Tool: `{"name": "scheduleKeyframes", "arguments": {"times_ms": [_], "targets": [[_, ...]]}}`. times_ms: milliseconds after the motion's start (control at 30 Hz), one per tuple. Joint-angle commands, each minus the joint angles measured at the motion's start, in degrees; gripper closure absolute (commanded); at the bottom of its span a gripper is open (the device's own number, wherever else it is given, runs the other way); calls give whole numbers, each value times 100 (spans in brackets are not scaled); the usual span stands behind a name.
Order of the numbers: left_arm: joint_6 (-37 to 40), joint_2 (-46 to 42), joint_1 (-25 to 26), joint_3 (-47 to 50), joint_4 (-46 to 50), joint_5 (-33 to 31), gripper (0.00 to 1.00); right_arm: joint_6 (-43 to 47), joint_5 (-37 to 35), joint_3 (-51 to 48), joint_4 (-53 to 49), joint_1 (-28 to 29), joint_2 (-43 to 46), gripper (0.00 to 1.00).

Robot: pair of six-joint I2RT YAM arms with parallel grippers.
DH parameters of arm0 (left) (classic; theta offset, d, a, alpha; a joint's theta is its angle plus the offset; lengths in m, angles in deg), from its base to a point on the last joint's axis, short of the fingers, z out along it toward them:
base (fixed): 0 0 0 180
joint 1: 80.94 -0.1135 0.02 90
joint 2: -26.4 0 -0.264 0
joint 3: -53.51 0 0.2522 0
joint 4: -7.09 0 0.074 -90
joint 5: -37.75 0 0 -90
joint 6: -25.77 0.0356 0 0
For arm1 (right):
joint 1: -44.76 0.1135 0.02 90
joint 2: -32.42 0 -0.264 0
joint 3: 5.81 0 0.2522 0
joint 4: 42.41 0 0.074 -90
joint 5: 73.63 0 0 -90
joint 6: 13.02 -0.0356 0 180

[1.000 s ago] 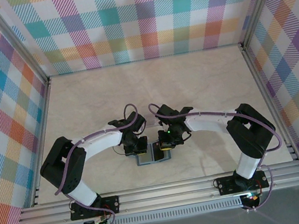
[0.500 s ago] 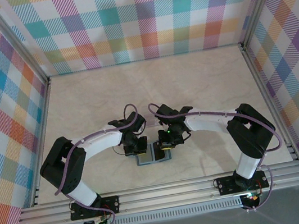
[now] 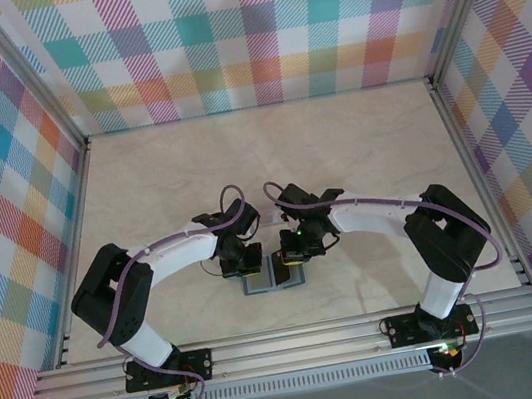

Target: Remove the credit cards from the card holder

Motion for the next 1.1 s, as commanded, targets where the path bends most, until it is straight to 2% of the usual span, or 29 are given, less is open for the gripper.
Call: {"name": "scheduleKeyframes", "arguments": {"times_ms": [0,133,333,433,567,733,933,1067], "targets": [[105,-24,57,16,501,-155,100,-128,312,-40,382,44,-34,90],[116,-82,53,39,525,-157,100,-226,446,-72,566,44,-69,87],[98,-128,63,68,490,-149,100,-344,453,-155,698,41,-53,87],[97,-163,56,70,498,-141,100,-326,323,-145,568,44,-46,88],[98,-290,55,30,547,-144,100,-308,207,-151,461,44,24,94],[51,-602,49,-47,534,-171,93,-288,-146,-199,334,44,513,96],[-13,-1016,51,-186,637,-353,88,54,-604,-40,-60,-7,1033,99],[-14,-1229,-12,-140,658,-458,88,785,-891,344,-482,-137,1154,100]]}}
